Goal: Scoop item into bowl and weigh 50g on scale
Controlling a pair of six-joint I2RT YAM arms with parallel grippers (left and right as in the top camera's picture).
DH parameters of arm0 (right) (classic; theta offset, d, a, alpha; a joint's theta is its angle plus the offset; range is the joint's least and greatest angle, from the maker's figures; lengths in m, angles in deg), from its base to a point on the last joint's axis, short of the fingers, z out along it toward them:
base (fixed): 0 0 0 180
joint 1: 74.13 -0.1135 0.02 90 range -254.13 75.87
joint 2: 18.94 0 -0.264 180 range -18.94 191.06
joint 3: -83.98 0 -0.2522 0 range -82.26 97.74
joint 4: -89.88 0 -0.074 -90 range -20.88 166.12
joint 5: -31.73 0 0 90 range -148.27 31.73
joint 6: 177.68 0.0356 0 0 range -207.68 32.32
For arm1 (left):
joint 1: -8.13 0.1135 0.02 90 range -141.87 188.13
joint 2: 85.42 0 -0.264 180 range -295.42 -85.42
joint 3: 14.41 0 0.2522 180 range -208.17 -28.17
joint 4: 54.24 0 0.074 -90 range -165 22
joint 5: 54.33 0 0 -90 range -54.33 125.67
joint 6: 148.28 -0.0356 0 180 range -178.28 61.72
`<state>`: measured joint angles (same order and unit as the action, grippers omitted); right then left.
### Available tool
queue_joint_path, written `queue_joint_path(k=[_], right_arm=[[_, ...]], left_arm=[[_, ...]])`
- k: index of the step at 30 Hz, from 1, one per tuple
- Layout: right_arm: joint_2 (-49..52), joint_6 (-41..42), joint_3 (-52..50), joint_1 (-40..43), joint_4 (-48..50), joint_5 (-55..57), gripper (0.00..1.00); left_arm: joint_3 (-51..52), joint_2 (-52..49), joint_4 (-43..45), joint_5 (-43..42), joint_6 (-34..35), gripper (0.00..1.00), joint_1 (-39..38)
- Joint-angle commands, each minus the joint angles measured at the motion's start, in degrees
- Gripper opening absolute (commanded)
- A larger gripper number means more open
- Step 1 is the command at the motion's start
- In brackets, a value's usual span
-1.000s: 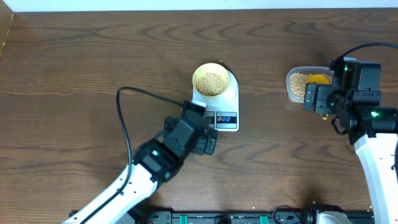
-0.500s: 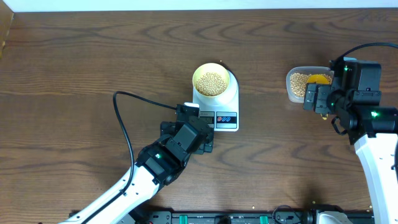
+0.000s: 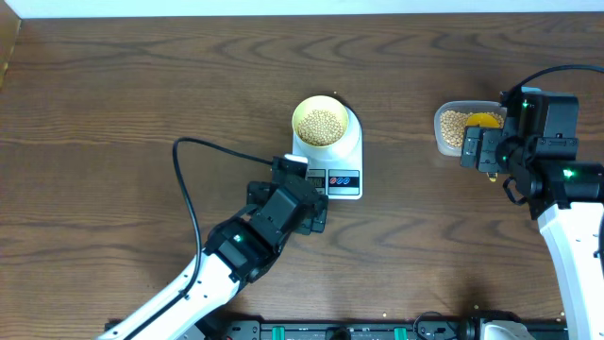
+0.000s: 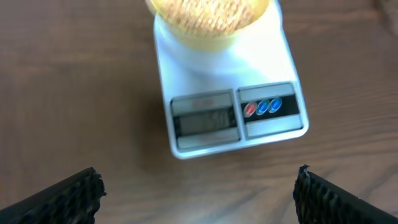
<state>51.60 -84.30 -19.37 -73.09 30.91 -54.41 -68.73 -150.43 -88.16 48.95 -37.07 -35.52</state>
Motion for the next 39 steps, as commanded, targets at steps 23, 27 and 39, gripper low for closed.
queue_joint_path(k=[23,27,39], right_arm=[[-0.37,-0.68,0.52,-0.28,-0.09,0.46,0.99],[-0.37,-0.68,0.52,-0.28,-0.07,0.46,0.99],[-0.37,-0.68,0.52,-0.28,-0.09,0.46,0.99]], left_arm=[[31.58,44.46,30.47,-19.56,-20.11,1.00,29.68],[37.73,51.65,35.01,-20.22,-19.45,1.00,32.87],[40.33,61.59,24.02,-20.22,-18.73,1.00,39.56]])
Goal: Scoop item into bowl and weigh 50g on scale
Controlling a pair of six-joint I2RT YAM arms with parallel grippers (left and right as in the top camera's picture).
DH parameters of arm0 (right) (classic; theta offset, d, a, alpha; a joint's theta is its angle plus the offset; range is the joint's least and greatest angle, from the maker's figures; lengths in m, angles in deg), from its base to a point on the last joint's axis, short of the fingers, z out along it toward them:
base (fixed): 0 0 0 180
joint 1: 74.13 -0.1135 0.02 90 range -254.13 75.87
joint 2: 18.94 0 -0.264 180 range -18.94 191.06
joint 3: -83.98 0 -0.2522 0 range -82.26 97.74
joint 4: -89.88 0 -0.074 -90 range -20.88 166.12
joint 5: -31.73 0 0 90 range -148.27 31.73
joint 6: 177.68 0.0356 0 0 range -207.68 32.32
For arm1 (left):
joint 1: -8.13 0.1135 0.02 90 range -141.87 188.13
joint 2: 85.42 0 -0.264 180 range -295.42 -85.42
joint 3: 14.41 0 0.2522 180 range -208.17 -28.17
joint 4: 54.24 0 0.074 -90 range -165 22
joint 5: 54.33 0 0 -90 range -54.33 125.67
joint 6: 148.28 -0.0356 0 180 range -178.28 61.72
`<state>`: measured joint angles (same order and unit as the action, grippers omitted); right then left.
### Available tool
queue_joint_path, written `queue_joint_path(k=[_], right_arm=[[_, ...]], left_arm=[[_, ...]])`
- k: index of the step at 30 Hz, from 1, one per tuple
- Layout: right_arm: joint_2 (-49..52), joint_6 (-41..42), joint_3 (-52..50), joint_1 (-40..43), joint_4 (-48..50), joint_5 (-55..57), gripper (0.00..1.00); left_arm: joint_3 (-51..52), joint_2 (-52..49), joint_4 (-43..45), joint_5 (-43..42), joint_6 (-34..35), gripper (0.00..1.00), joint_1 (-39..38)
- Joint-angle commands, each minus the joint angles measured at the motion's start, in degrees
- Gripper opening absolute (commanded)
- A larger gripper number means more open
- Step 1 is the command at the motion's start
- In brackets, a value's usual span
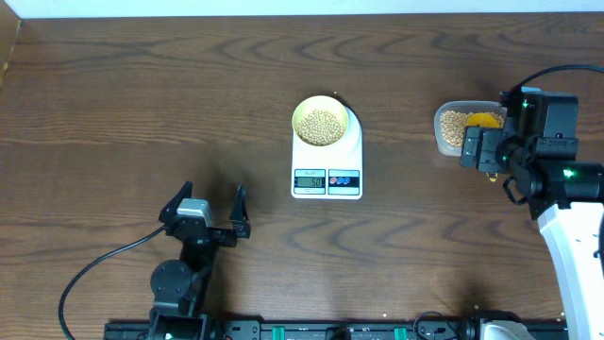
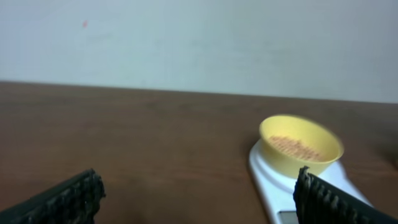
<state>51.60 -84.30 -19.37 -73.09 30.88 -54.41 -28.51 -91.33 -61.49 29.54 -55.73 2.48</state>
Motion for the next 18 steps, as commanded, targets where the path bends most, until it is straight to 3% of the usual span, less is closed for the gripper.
queue_joint_path(k=[1,4,18], right_arm=[[-0.37,-0.68,0.52,-0.28,-0.07,0.46,0.99],[-0.37,-0.68,0.52,-0.28,-0.04,0.46,0.99],[-0.37,-0.68,0.52,-0.28,-0.07,0.46,0.99]], left_arm=[[0.11,3.69,-4.83,-0.81,0.33,1.00,2.01],[0.11,5.68,-10.29,-0.72,1.16,1.00,3.26],[0.11,5.53,-10.14,-0.09,-1.66,1.00,3.72]])
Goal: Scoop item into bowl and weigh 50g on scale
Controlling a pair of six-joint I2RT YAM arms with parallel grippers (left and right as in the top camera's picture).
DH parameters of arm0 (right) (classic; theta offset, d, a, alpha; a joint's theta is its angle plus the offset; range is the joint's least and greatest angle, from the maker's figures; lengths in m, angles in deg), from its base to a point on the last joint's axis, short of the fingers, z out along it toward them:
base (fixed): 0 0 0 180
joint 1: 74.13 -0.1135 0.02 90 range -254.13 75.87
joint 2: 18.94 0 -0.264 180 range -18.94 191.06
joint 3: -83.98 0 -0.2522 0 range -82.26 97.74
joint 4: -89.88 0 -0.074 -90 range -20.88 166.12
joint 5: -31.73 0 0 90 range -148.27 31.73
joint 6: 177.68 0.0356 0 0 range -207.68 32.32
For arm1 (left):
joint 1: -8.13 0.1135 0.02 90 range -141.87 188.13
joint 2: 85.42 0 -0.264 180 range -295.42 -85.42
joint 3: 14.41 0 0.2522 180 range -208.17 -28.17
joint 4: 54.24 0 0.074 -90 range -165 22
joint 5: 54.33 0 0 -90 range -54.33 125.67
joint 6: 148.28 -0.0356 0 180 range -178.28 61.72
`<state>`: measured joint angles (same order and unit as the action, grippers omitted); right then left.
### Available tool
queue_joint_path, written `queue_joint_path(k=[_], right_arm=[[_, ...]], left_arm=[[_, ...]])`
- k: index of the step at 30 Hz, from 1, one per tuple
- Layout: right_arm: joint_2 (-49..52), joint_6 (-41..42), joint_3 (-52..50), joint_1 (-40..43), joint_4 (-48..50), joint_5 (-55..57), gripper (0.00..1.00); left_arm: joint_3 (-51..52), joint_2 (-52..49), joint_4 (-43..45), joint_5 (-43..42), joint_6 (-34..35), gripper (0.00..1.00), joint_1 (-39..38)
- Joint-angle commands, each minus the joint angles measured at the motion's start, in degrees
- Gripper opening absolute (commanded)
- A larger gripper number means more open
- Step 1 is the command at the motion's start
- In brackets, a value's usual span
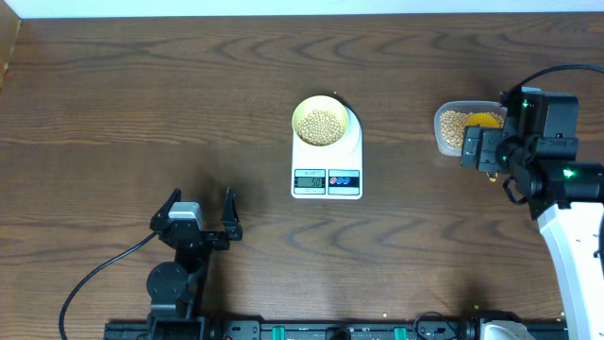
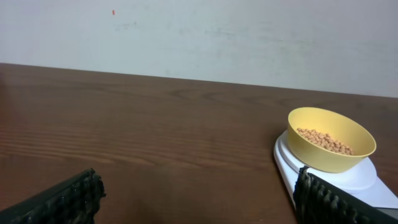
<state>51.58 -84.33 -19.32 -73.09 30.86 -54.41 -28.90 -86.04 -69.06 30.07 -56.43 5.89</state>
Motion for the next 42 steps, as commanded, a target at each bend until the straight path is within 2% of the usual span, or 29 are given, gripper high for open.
queue_joint_path(k=[1,35,39,42], right_arm=[[-0.35,-0.66,0.48,-0.28,-0.04,0.46,0.99],[-1.07,-0.66,0.00,-0.28,-0.44,0.50,0.99],[-4.15,-0.17,-4.66,-0.28,8.50,0.44,0.99],[-8.63,1.46,-13.73,-0.28,21.86,0.07,0.99]], left_arm=[[0.50,0.17,-2.58,-0.61,-0.96,1.00,0.31],[0.50,-0.79,-2.56,-0.61,-0.96,1.00,0.31],[0.50,-0.79,-2.58,-0.61,-0.96,1.00,0.31],[0.50,-0.79,-2.56,-0.61,-0.96,1.00,0.31]])
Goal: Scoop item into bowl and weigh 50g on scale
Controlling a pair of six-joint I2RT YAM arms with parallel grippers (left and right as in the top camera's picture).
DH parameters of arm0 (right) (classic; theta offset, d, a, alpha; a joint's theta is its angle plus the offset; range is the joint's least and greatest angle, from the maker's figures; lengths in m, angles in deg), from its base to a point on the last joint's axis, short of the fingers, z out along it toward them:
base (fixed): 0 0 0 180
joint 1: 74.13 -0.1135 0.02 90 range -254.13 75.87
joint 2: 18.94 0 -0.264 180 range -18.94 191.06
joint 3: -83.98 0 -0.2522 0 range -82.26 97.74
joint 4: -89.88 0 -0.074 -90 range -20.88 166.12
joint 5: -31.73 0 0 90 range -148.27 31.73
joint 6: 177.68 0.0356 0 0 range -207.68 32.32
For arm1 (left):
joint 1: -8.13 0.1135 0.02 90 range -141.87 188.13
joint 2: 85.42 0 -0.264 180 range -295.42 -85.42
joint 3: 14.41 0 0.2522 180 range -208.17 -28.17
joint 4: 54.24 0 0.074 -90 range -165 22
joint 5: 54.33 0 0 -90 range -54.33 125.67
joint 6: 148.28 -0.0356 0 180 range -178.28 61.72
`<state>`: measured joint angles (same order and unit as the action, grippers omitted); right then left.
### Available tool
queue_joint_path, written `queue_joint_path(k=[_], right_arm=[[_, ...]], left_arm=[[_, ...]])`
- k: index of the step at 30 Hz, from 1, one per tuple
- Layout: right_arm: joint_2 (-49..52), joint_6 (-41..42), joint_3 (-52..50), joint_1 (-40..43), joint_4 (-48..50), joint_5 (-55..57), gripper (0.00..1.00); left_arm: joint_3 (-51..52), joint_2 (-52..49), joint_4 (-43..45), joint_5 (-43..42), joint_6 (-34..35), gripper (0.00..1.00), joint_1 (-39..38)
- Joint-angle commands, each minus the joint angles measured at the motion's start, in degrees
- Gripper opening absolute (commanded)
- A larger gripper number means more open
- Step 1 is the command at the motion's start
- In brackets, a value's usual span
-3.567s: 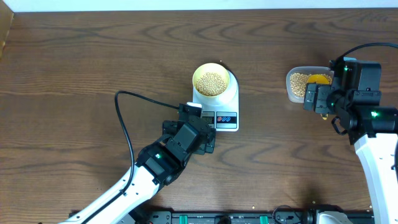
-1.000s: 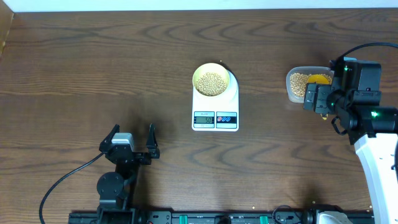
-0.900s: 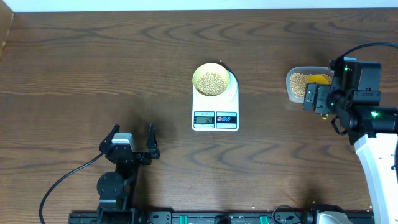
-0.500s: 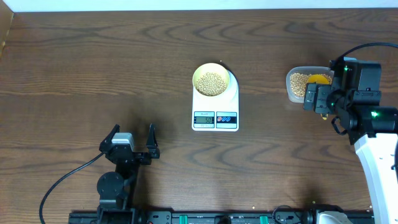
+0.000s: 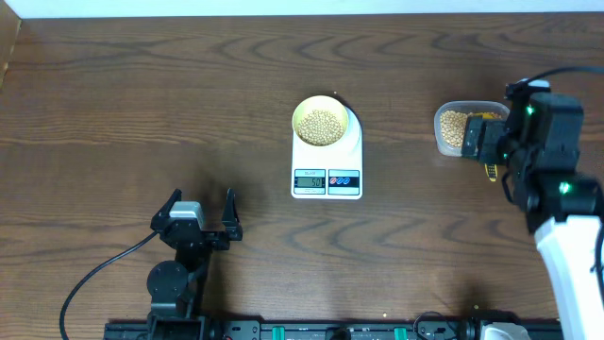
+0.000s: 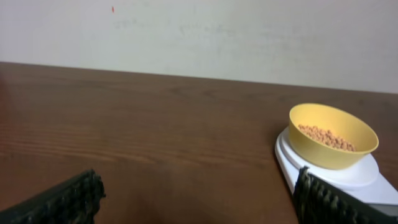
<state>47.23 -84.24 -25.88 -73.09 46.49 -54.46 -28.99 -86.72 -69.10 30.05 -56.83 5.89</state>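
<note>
A yellow bowl (image 5: 321,125) of tan beans sits on the white scale (image 5: 327,161), whose display is lit; I cannot read the digits. The left wrist view shows the same bowl (image 6: 333,135) on the scale (image 6: 311,171) at its right edge. My left gripper (image 5: 202,198) rests at the front left of the table, open and holding nothing (image 6: 198,186). My right gripper (image 5: 477,142) hangs at the right rim of the clear bean container (image 5: 453,127). Its jaws are hidden from above. A small yellow bit shows under it.
The dark wooden table (image 5: 142,94) stretches to a white wall at the back. A black cable (image 5: 94,274) trails from the left arm's base near the front edge.
The right arm has shifted slightly right and toward the front beside the container. The orange piece seen in the container no longer shows. The left arm has not moved.
First my open left gripper hovered over the scale's front edge, looking down at the display. Then it was back at the front left of the table, and it settled a little further left. The right arm stayed at the container until its small shift now.
</note>
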Motion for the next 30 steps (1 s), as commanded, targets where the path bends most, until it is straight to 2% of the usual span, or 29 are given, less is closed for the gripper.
queue_joint_path(k=[1,8,13,16,19,30], right_arm=[[-5.77,2.08,-10.43,-0.28,10.47,0.11,0.99],[-16.57,3.37,-34.38,-0.28,38.53,0.11,0.99],[-26.34,3.41,-48.85,-0.28,50.66,0.11,0.99],[-32.54,3.39,-55.74,-0.28,54.53,0.11,0.99],[-37.94,3.37,-56.08,-0.28,47.71,0.31,0.99],[-51.54,3.34,-56.06,-0.26,34.05,0.35,0.99]], left_arm=[[0.59,-0.11,-2.51,-0.59,-0.57,1.00,0.31],[0.59,-0.11,-2.54,-0.59,-0.57,1.00,0.31],[0.59,-0.11,-2.51,-0.59,-0.57,1.00,0.31],[0.59,-0.11,-2.54,-0.59,-0.57,1.00,0.31],[0.59,-0.11,-2.54,-0.59,-0.57,1.00,0.31],[0.59,-0.11,-2.54,-0.59,-0.57,1.00,0.31]])
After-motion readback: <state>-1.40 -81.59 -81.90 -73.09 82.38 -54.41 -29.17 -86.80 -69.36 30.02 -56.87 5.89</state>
